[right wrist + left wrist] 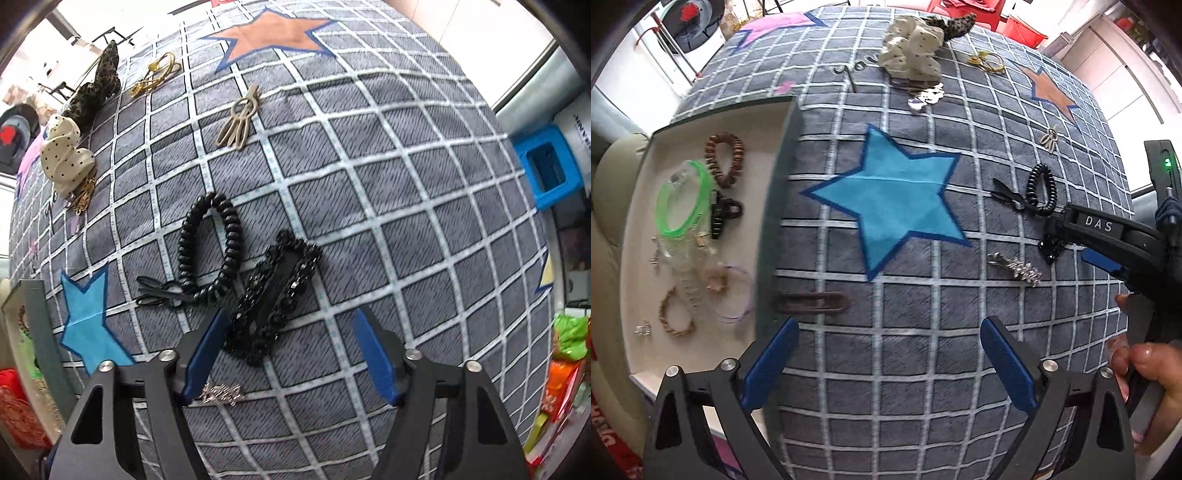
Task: Organize jewelry
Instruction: 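Move the left tool to the silver star hair pin while the right tool approaches the black beaded hair clip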
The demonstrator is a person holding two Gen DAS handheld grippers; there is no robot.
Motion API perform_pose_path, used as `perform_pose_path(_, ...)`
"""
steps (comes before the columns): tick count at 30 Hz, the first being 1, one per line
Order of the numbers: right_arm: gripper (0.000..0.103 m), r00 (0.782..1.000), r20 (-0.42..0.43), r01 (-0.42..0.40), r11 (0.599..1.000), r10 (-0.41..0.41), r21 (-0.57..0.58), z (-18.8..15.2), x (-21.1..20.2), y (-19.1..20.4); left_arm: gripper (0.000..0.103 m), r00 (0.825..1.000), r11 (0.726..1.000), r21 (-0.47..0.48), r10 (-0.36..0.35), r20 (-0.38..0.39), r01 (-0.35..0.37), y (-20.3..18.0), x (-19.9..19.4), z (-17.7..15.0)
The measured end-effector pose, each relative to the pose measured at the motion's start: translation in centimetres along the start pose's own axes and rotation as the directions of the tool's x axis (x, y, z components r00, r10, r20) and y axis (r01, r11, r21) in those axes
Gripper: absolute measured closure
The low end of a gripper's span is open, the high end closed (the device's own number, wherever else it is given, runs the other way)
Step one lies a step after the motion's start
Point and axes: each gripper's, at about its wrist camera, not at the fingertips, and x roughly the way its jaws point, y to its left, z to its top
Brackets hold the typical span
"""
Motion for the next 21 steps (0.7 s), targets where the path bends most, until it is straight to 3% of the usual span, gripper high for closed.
perform_pose_path(3,0.057,1.000,0.022,0.016,0.999,-0.015,-0.037,0.6,-0.5,-0.6,0.003,0.999,0.999,-0.016,-0.031,-0.010,0.031,-1.1,0.8,0.5)
perform_pose_path(6,0.057,1.000,0.023,0.003,0.999,-0.002,-0.053,1.1,-0.9,-2.3,0.014,0.999,0.999,-0.015,-0.049,-0.021,0.049,-2.5,1.5,1.1)
perform_pose_path(14,0.058,1.000,0.013,-0.020,0.999,0.020,-0.035,-0.4,-1.3,-6.7,0.014,0.993,0.993,-0.063,-0.104,-0.063,0.100,-6.0,3.9,2.7)
perform_pose_path(21,0.058,0.999,0.014,-0.035,0.999,0.035,-0.022,-0.9,-1.4,-8.7,0.018,0.992,0.986,-0.148,-0.087,-0.087,0.073,-8.0,5.5,3.8)
